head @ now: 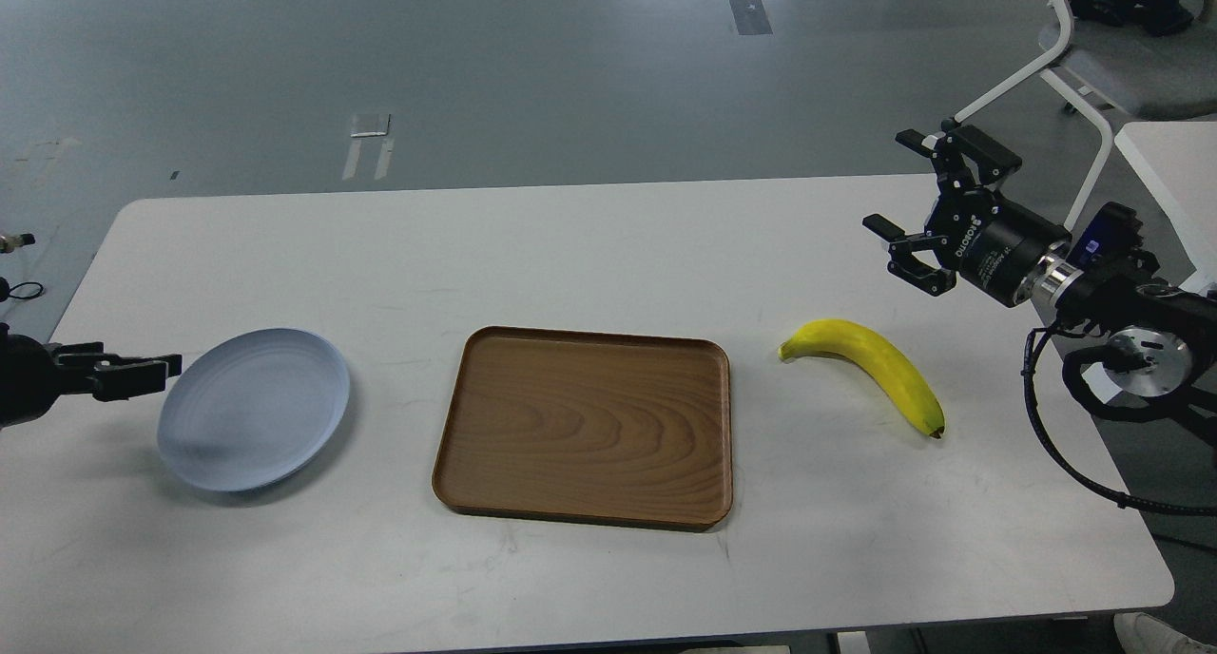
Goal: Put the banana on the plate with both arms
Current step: 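Grasp the rim of the light blue plate with the left gripper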
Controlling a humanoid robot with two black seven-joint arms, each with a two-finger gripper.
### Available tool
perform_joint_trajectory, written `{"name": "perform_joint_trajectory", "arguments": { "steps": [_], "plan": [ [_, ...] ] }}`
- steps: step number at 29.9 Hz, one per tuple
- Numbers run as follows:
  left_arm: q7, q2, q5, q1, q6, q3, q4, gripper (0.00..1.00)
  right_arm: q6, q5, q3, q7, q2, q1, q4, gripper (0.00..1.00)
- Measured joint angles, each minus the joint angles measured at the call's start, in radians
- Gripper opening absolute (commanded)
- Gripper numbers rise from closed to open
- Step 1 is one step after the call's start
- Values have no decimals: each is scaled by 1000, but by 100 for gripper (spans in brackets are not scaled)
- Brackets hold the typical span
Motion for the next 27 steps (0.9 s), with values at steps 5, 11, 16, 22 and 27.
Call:
{"name": "perform_joint_trajectory", "arguments": {
  "steps": [5,11,16,22,27],
  "plan": [
    [0,-47,-27,40,17,15,84,99,0,0,0,0,-1,-7,0,100],
    [-1,-69,-107,76,23,16,105,96,0,0,2,0,-1,-13,0,100],
    [-1,-108,-119,83,24,16,141,86,0,0,2,0,-1,-18,0,100],
    [0,-129,-153,110,24,16,166,51,0,0,1,0,0,-24,-1,100],
    [0,-130,-165,116,23,22,167,0,0,0,1,0,0,-24,-2,100]
  ]
}}
